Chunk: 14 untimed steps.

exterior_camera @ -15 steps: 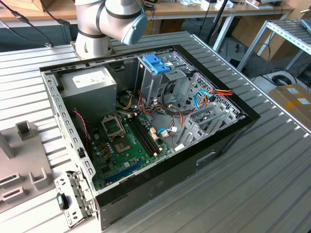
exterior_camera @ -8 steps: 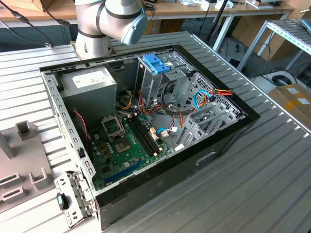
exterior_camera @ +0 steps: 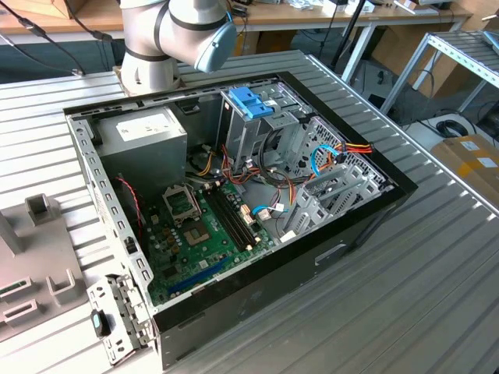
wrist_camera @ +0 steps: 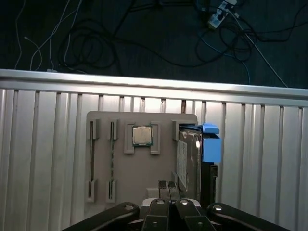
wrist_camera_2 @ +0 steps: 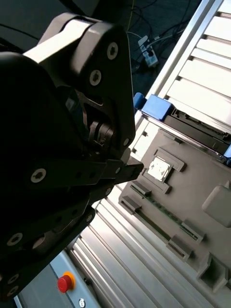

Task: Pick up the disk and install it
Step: 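Pick up the disk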

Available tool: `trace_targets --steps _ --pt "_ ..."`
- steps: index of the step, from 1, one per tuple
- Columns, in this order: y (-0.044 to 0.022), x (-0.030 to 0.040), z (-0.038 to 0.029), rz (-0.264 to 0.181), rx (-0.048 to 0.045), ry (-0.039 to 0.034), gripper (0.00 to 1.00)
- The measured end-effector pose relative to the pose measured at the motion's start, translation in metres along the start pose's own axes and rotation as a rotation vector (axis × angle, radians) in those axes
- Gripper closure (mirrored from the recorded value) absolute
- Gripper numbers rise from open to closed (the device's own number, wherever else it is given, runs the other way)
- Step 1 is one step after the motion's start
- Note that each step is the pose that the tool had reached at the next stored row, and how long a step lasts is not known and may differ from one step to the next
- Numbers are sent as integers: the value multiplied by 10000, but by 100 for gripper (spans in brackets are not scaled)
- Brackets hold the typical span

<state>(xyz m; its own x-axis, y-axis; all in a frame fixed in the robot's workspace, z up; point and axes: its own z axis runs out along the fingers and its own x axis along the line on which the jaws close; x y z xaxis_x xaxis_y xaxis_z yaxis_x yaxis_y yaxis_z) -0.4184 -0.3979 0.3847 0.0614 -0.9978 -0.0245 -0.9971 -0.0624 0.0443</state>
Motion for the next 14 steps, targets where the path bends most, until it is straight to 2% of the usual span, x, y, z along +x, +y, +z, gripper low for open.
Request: trace_targets --steps 14 --pt "0 0 0 -853 -21 38 89"
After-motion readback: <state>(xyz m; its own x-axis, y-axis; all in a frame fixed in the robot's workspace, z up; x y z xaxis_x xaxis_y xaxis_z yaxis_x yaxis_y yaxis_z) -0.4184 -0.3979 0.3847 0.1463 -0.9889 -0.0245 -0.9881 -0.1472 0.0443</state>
